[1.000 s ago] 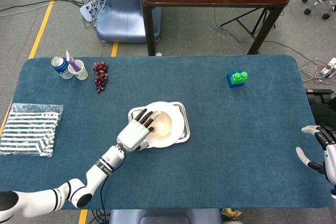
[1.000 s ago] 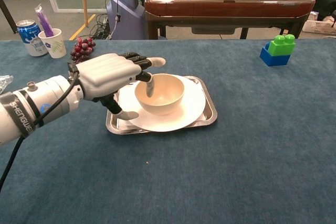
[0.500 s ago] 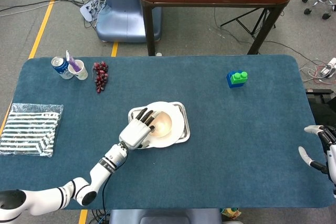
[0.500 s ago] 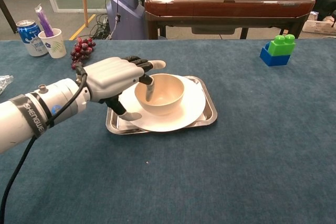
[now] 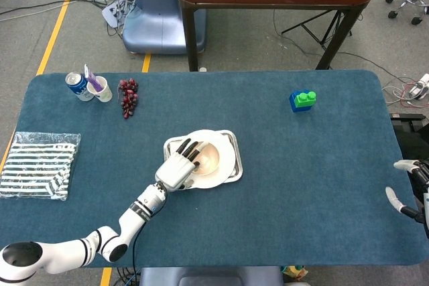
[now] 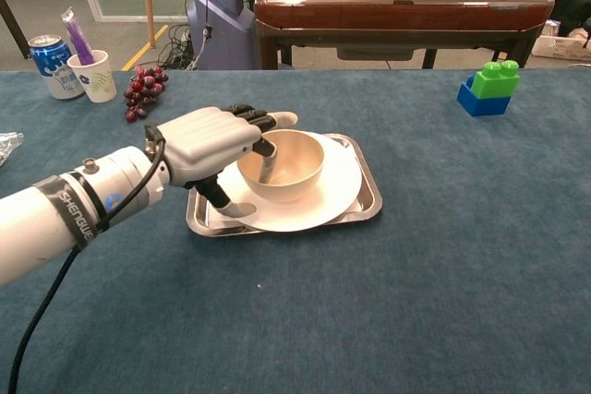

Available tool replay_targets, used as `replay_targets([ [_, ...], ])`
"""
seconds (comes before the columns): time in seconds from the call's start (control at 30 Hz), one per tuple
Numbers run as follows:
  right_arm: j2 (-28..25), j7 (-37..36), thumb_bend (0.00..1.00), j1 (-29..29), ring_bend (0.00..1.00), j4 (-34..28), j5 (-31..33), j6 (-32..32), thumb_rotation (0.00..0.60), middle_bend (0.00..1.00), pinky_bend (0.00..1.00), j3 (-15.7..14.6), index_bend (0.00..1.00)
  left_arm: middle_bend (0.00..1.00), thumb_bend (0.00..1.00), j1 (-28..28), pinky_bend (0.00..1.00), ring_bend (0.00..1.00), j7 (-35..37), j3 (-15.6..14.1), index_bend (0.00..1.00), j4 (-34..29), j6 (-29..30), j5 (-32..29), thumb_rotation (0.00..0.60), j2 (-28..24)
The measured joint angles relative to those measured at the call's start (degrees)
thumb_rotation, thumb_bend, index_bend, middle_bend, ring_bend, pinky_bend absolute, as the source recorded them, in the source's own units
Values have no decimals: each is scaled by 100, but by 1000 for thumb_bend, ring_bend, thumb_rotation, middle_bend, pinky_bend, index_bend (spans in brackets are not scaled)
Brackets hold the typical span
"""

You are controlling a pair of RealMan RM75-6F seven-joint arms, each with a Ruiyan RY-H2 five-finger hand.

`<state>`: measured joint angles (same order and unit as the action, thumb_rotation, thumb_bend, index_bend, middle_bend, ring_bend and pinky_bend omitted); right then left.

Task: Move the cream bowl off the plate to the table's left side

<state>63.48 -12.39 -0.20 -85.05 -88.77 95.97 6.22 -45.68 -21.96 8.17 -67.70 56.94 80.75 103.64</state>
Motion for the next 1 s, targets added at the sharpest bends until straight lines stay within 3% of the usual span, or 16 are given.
replay_targets([
  [0.33, 8, -10, 352, -4, 253, 13, -30, 12, 600, 352, 485, -5, 355, 0, 355, 5, 0, 0, 53, -63, 514, 116, 116, 73, 600, 37],
  [1.0, 28, -78, 352, -30, 253, 52, -62, 105, 600, 352, 485, 17, 355, 0, 357, -3, 20, 0, 407, -210, 581, 393, 375, 421, 600, 94],
])
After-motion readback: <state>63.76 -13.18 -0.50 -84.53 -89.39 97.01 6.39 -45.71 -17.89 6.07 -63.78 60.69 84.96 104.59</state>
